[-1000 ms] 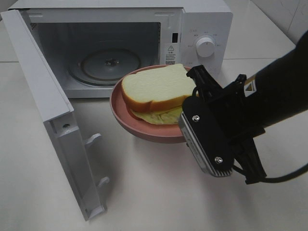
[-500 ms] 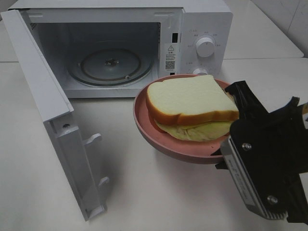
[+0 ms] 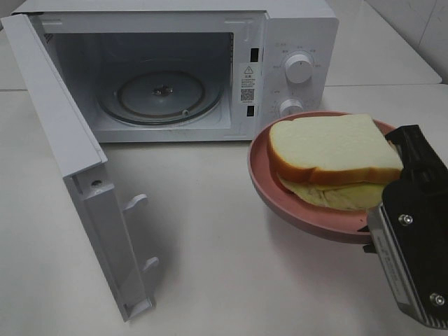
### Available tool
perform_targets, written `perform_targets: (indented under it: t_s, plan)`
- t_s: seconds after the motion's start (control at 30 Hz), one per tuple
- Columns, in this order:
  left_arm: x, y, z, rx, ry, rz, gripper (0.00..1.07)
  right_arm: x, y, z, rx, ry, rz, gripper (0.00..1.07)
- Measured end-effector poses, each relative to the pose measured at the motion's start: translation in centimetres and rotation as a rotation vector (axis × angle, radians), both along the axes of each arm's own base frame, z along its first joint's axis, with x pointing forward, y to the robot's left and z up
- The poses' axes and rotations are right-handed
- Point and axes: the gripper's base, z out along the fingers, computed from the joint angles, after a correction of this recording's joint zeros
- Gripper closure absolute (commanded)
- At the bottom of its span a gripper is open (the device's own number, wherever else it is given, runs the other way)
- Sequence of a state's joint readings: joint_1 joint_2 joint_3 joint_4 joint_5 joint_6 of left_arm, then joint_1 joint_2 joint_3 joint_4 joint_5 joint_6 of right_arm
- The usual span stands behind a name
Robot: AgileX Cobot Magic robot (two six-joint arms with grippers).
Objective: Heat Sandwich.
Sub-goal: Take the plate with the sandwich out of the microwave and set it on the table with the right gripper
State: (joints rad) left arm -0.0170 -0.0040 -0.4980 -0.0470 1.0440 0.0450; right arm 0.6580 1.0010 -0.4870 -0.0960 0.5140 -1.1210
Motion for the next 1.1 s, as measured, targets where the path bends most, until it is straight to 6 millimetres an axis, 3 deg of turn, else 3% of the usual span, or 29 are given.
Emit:
perform_targets:
  t_s: [0.4,1.1]
  plan:
    - [0.0,0.0,0.0,0.0,0.0,0.0,0.05,0.8,-1.5,0.2,-0.021,-0.044,-0.3,1.06]
    - [0.0,0.0,0.0,0.0,0.0,0.0,0.05,0.5,-3.8,0.1,-0.052,-0.02,-0.756,1.06]
